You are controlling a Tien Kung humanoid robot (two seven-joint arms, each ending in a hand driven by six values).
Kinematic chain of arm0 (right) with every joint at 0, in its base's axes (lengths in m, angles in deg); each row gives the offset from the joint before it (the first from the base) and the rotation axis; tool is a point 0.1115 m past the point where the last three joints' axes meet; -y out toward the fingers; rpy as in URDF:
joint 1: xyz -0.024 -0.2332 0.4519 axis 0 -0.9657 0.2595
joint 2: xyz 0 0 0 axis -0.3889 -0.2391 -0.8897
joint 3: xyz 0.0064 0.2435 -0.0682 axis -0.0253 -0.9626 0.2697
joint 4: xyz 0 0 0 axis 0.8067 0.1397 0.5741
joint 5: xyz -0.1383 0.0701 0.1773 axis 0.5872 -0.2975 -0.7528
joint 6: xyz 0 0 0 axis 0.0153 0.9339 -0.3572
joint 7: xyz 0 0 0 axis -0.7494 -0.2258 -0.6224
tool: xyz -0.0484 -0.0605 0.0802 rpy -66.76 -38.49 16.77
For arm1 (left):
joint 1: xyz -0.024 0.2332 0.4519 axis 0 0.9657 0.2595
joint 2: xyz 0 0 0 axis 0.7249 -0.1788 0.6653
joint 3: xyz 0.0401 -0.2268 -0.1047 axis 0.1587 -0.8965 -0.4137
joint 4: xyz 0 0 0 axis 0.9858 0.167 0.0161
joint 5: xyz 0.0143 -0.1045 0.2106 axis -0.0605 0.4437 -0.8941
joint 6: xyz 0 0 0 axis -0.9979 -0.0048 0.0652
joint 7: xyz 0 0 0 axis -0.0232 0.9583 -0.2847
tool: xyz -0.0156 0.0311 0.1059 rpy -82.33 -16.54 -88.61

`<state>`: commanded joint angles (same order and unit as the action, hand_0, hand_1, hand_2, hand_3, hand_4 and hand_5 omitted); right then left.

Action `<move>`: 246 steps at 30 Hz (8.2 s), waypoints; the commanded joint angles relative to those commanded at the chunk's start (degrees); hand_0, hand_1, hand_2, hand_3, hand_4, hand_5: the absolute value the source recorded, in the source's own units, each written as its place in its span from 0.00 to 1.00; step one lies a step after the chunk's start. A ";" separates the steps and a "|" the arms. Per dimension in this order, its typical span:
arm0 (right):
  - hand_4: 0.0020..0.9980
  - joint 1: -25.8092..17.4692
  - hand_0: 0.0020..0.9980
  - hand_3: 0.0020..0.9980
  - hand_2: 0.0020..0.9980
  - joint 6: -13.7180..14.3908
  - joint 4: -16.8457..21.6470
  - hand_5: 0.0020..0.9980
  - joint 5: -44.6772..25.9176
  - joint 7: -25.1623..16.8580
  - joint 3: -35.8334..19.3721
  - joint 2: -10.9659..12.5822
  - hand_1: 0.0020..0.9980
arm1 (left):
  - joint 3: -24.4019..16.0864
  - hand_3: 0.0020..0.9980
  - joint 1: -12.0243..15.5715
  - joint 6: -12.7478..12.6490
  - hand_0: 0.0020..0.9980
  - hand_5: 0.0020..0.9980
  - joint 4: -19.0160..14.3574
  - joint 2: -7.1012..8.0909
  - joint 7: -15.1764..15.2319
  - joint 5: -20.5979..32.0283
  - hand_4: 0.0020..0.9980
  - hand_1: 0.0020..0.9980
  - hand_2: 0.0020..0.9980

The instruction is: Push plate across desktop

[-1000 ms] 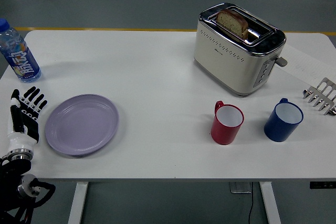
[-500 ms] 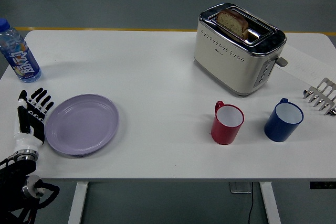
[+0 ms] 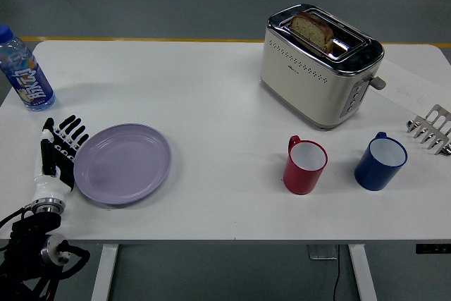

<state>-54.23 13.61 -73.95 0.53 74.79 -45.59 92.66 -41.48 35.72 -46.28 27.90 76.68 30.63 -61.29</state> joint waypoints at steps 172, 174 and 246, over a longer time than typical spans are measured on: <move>0.29 -0.23 0.68 0.59 0.71 0.42 0.05 0.17 -1.10 0.09 0.66 0.50 0.64 | -19.79 0.03 0.76 -19.29 0.00 0.88 -22.88 13.59 0.92 -3.97 0.37 0.00 0.00; 0.29 -0.22 0.68 0.59 0.71 0.36 0.07 0.18 -1.07 0.12 0.74 0.53 0.64 | -19.79 0.03 0.76 -19.05 0.00 0.83 -22.90 13.62 1.32 -3.77 0.39 0.00 0.00; 0.29 -0.51 0.68 0.59 0.71 0.31 0.19 0.17 -1.02 0.35 0.83 0.51 0.64 | -11.51 0.02 -0.89 -25.98 0.00 0.24 -20.74 13.65 5.07 -2.35 0.53 0.00 0.00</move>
<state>-54.74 13.92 -73.77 -0.49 75.14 -44.75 93.17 -52.99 34.83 -72.25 7.16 90.34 35.70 -63.64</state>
